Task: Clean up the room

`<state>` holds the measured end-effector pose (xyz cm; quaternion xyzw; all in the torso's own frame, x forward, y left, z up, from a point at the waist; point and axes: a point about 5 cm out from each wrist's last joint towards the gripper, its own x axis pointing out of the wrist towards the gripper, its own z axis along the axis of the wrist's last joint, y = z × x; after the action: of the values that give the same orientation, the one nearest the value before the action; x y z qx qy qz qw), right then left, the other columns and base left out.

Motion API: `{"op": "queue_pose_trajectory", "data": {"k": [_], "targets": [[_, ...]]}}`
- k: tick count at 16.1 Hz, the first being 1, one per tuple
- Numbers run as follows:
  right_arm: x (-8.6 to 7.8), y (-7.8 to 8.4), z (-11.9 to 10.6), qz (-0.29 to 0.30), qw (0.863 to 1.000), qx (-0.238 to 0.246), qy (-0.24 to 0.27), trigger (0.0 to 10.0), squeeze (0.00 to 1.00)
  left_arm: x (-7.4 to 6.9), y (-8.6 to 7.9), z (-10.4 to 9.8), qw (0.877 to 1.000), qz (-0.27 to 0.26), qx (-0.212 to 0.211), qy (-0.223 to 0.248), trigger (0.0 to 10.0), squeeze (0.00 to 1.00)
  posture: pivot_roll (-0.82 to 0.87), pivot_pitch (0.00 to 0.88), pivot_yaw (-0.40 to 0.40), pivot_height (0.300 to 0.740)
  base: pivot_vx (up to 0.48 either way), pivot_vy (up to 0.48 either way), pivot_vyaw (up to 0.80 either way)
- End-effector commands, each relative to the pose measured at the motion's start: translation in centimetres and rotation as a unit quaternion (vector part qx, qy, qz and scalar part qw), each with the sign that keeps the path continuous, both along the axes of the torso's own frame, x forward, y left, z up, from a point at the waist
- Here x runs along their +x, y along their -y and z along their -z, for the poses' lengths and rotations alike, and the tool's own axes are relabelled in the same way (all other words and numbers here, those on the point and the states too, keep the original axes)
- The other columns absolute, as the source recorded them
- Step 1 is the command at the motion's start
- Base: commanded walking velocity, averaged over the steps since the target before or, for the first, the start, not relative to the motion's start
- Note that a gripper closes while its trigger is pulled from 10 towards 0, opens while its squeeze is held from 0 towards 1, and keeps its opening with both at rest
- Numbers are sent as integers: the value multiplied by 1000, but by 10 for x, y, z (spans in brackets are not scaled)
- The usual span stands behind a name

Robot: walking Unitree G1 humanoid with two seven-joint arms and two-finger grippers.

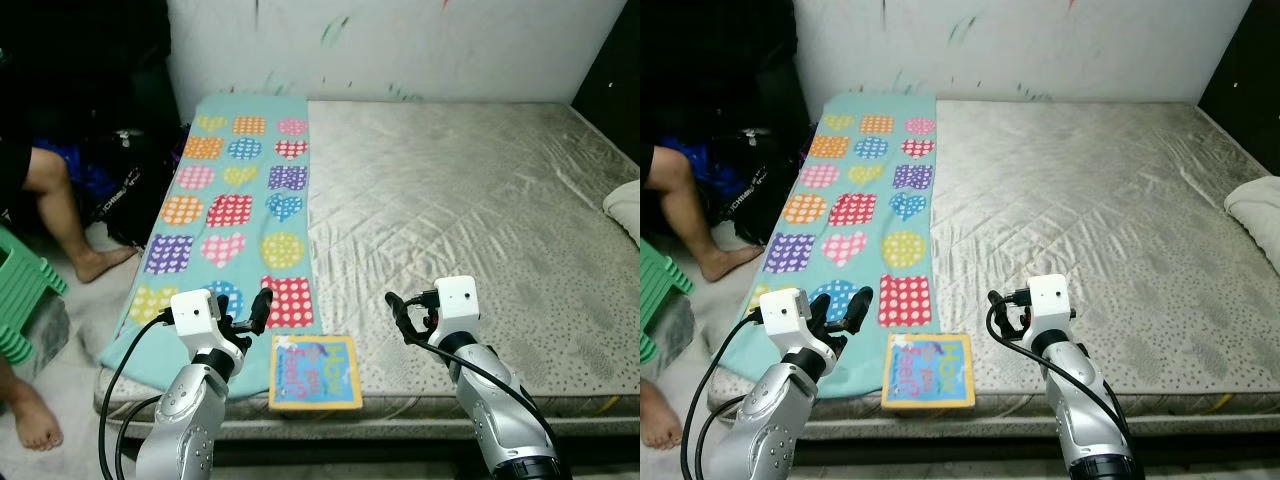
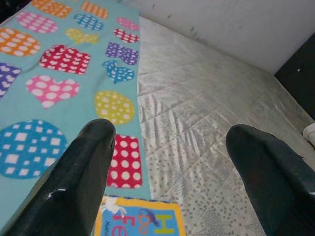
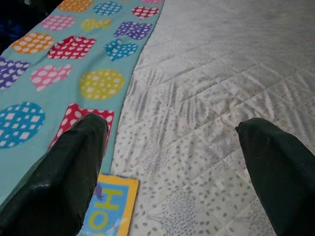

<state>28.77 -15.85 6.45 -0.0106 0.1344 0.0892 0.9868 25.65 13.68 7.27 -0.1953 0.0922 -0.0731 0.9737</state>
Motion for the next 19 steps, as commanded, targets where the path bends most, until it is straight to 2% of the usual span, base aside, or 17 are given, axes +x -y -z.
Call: {"op": "queue_pose_trajectory", "data": {"k": [1, 8, 16, 19], "targets": [[3, 4, -4, 11, 1000, 4, 9, 10000, 0, 1, 0, -1, 1000, 0, 6, 3, 10000, 0, -99, 0, -12, 740, 289, 0, 0], [3, 3, -5, 12, 1000, 10, 13, 10000, 0, 1, 2, -1, 1000, 6, 4, 5, 10000, 0, -99, 0, -12, 740, 354, 0, 0], [2, 9, -2, 26, 1000, -6, 7, 10000, 0, 1, 2, 1, 1000, 5, 4, 0, 10000, 0, -98, 0, -13, 740, 0, 0, 0], [3, 9, -1, 27, 1000, -7, 7, 10000, 0, 1, 2, 1, 1000, 6, 6, -2, 10000, 0, -95, 0, -12, 740, 0, 0, -535]]}}
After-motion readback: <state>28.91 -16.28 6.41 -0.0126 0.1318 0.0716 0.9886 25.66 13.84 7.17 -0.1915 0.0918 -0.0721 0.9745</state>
